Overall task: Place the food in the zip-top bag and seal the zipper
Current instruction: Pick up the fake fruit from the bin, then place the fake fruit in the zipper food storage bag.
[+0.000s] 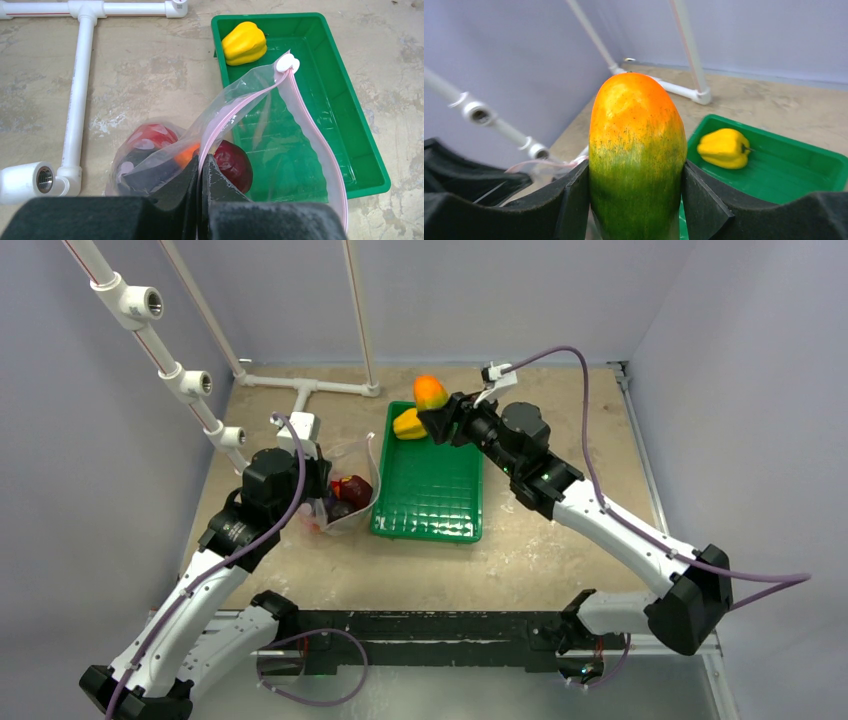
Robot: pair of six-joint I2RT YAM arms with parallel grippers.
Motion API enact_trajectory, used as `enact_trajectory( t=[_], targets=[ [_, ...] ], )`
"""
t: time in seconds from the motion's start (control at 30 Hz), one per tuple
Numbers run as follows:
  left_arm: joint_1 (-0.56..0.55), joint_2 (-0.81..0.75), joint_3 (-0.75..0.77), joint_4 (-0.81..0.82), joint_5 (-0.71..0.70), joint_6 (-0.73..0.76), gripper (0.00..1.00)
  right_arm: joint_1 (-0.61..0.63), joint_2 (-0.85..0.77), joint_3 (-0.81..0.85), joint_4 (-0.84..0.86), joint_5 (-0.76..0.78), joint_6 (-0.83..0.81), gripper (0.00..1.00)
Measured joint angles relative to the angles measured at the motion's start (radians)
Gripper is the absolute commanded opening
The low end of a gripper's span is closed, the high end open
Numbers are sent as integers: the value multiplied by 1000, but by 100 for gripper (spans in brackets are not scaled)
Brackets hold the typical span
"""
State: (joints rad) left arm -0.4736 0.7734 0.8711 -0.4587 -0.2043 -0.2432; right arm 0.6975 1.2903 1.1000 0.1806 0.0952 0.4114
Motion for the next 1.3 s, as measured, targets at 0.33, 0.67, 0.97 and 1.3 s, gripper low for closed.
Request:
enact_trajectory(
  t=[0.33, 0.67, 0.97, 1.3],
  targets=[
    [0, 0, 0, 0, 0, 0, 0, 97, -49, -13, 6, -175, -58, 1],
    [0, 0, 0, 0, 0, 0, 0, 193, -47, -14, 8, -244, -43, 2],
    [0, 0, 0, 0, 0, 0, 0, 319, 60, -6, 8, -182, -2, 5],
    [0, 0, 0, 0, 0, 0, 0, 365, 196, 45, -6, -76, 82, 16]
  ],
)
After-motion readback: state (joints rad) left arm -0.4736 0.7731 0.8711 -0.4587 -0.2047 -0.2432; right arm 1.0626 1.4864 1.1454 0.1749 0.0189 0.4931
